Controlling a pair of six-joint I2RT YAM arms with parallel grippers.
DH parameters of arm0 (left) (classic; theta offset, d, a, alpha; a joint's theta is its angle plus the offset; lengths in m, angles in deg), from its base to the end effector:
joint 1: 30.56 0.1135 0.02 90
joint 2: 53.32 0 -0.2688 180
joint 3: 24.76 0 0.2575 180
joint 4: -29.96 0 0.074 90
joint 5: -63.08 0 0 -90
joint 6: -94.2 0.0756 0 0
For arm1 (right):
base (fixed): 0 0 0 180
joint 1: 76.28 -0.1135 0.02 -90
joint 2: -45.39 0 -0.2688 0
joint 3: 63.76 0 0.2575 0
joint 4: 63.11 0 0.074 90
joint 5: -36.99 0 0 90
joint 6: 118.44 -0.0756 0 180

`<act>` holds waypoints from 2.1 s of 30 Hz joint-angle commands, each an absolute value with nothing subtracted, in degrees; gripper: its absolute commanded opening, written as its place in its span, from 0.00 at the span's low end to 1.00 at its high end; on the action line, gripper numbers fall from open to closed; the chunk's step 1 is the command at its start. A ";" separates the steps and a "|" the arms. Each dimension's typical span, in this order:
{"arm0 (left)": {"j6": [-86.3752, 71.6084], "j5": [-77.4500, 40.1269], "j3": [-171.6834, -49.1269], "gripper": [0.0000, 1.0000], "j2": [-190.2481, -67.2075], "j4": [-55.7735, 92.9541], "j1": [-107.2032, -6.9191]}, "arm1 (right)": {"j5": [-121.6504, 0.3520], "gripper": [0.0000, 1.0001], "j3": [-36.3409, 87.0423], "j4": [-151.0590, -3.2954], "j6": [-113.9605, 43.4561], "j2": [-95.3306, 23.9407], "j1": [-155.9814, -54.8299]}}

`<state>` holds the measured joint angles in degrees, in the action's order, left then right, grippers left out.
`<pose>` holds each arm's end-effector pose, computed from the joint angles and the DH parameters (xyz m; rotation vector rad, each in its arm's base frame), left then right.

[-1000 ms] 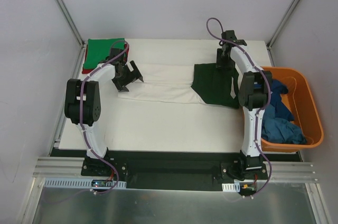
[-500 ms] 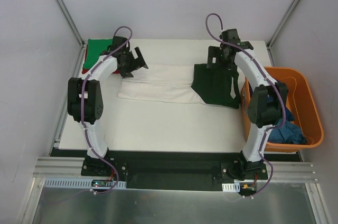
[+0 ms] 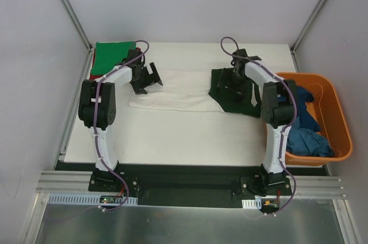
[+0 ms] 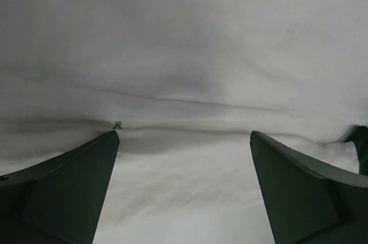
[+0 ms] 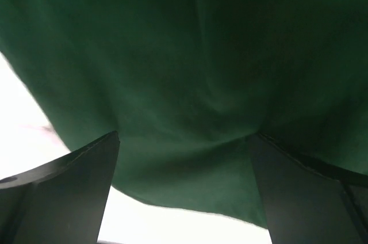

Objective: Fold and stack the t-shirts
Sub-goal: Rotate the tshirt 90 degrees

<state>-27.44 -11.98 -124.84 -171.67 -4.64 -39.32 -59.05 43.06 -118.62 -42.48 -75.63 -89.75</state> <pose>0.4723 -0.0925 0.1521 -0.3964 2.5258 -0.6105 0.4454 0.1149 0.1408 -0.0126 2.8108 0.2636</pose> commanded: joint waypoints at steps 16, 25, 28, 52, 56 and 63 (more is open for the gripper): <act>-39.15 -2.06 -86.05 0.99 -137.80 -5.40 -64.66 | -72.53 0.97 87.34 -98.85 -36.79 -103.06 -87.53; -29.84 -9.17 -92.11 0.99 -130.21 -5.49 -64.84 | -74.20 0.97 79.55 -102.48 -31.34 -85.86 -88.67; -27.10 -9.52 -94.83 0.99 -134.86 -5.57 -62.12 | -68.32 0.97 66.92 -107.15 -31.86 -76.11 -91.29; -33.67 -0.64 -89.75 0.99 -150.35 5.05 -61.67 | -58.81 0.97 55.79 -114.55 -41.63 -84.60 -97.46; -41.13 0.06 -89.56 0.99 -151.32 11.46 -67.80 | -61.26 0.97 62.46 -115.08 -37.06 -90.04 -95.00; -44.41 -3.54 -95.36 0.99 -152.21 12.44 -73.98 | -62.76 0.97 70.67 -118.07 -31.52 -90.16 -91.75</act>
